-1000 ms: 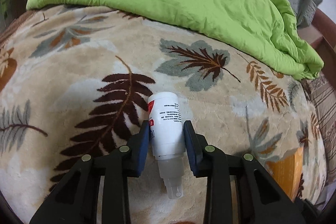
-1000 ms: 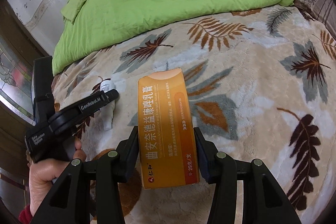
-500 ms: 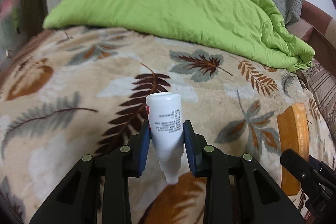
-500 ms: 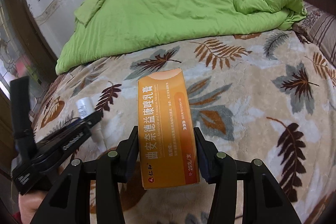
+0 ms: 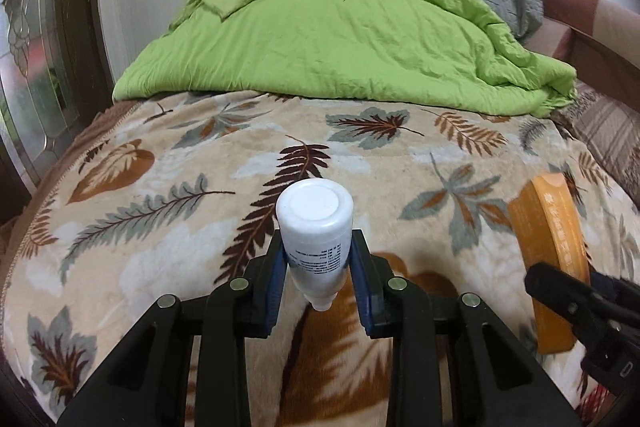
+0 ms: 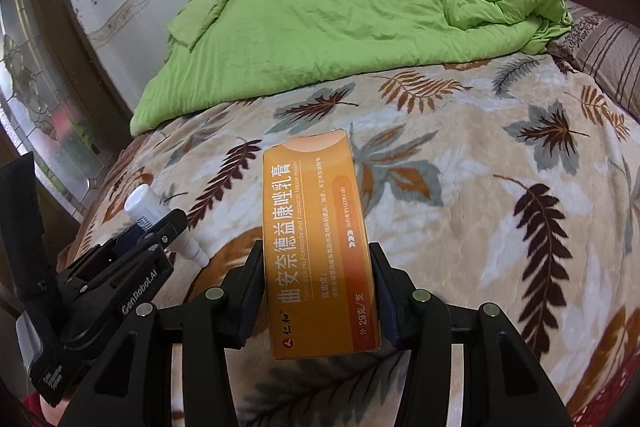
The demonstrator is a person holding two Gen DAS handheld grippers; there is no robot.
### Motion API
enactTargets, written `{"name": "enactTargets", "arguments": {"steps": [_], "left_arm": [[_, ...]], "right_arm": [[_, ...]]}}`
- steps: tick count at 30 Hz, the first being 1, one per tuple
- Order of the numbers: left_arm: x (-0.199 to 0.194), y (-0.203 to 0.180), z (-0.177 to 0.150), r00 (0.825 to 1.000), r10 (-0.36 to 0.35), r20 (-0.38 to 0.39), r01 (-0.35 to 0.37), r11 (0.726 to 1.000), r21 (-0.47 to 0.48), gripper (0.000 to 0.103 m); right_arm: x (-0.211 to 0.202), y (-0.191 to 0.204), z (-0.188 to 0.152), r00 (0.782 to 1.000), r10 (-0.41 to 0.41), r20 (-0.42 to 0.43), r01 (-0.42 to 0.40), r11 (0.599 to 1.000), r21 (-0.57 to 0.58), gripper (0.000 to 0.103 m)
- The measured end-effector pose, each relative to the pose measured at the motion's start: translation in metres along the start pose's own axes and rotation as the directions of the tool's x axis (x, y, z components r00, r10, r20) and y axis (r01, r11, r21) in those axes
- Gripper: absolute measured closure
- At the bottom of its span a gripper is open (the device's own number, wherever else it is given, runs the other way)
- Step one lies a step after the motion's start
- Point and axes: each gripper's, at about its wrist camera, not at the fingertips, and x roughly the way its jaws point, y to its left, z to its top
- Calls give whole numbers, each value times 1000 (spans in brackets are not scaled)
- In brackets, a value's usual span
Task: Collect trash
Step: 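Lift and hold the white spray bottle and orange box above the bed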
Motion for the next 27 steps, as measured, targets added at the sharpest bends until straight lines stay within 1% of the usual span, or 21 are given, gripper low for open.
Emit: {"name": "enactTargets", "arguments": {"steps": [5,10,20,27], "left_arm": [[-25,-1,-17,1000,-9,16,9,1000,24,74],[-35,-2,-26,1000,-19,12,19,999,37,74],[-46,-10,-28,998,-56,16,55,998,43,74],[-56,-26,-26,995,-98,26,96,994,61,74]], "right_arm": [[-14,0,-9,1000,-8,27,8,1000,-15,50],[-21,-2,-16,1000,-4,28,4,1000,-8,50],[-41,-10,-21,998,14,65,-15,1000,18,50],[-61,-18,-26,996,29,83,-32,999,39,50]]}}
